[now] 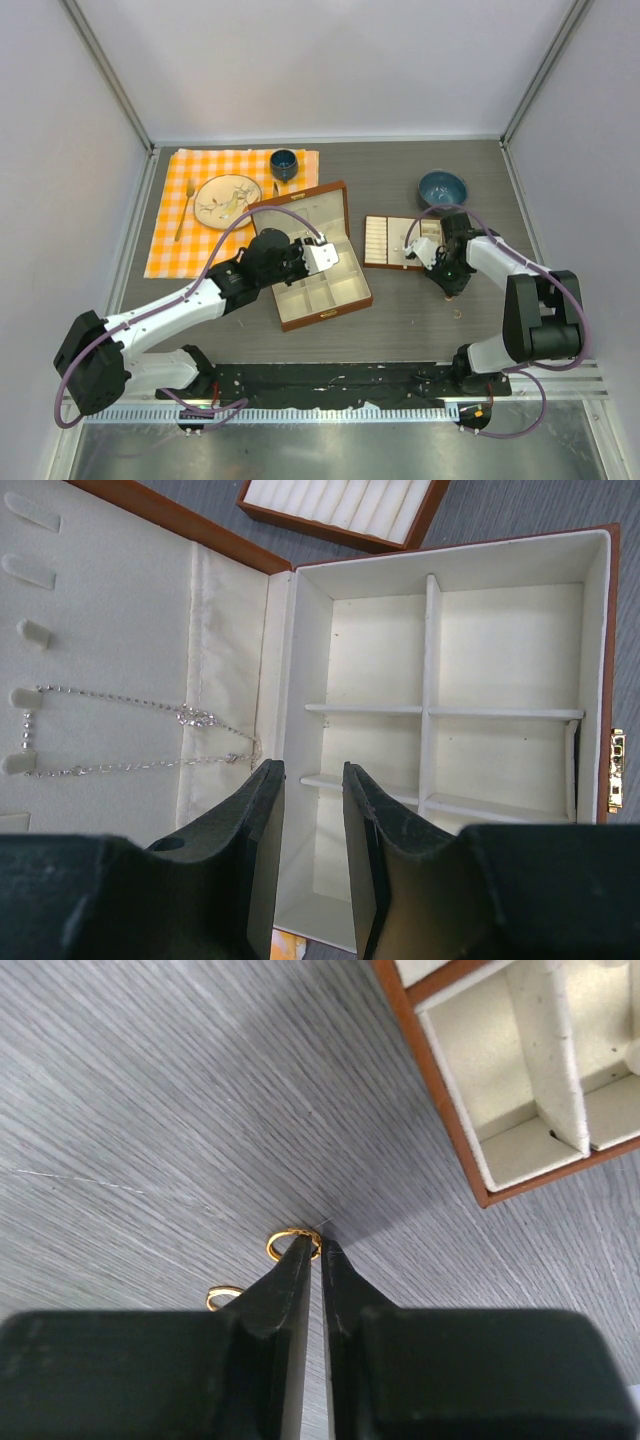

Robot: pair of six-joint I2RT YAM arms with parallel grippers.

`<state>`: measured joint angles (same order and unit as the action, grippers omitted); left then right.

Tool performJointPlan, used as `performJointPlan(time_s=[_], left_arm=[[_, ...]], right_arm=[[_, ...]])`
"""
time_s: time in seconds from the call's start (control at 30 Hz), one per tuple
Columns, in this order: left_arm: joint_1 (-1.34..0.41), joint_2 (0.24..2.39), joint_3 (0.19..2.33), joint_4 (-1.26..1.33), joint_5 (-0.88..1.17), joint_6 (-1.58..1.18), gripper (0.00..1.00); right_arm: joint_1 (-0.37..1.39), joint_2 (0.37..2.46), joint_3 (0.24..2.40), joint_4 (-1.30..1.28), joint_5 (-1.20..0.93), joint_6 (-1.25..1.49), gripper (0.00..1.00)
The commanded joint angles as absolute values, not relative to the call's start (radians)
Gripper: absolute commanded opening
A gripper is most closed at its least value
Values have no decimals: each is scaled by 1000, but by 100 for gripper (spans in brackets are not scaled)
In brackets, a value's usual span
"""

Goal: Organize the mixed jewelry
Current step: Pick up the jewelry from the center of the board.

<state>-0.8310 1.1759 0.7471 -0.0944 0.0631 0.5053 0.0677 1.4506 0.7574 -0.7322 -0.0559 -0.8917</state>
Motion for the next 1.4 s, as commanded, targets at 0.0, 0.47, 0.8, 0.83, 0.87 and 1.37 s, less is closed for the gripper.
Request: performJointPlan(time_s=[0.0, 0.47, 0.8, 0.83, 0.87, 1.37], left_arm=[[-828, 1174, 749, -55, 66, 509, 34], [-828, 1166, 736, -41, 67, 492, 34], [-834, 1213, 802, -55, 163, 385, 34], [-834, 1219, 810, -60, 167, 379, 34], [-836, 1229, 825, -58, 175, 361, 34], [-841, 1430, 1138, -78, 290, -99, 36]], right_arm=[[64, 1488, 744, -631, -98, -897, 9], [63, 1414, 768, -629, -81, -818, 1], [95, 1342, 972, -805, -172, -706, 1], [100, 1339, 992, -811, -175, -700, 1], [109, 1338, 1002, -825, -178, -690, 1], [400, 1371, 1296, -821, -178, -407, 1]])
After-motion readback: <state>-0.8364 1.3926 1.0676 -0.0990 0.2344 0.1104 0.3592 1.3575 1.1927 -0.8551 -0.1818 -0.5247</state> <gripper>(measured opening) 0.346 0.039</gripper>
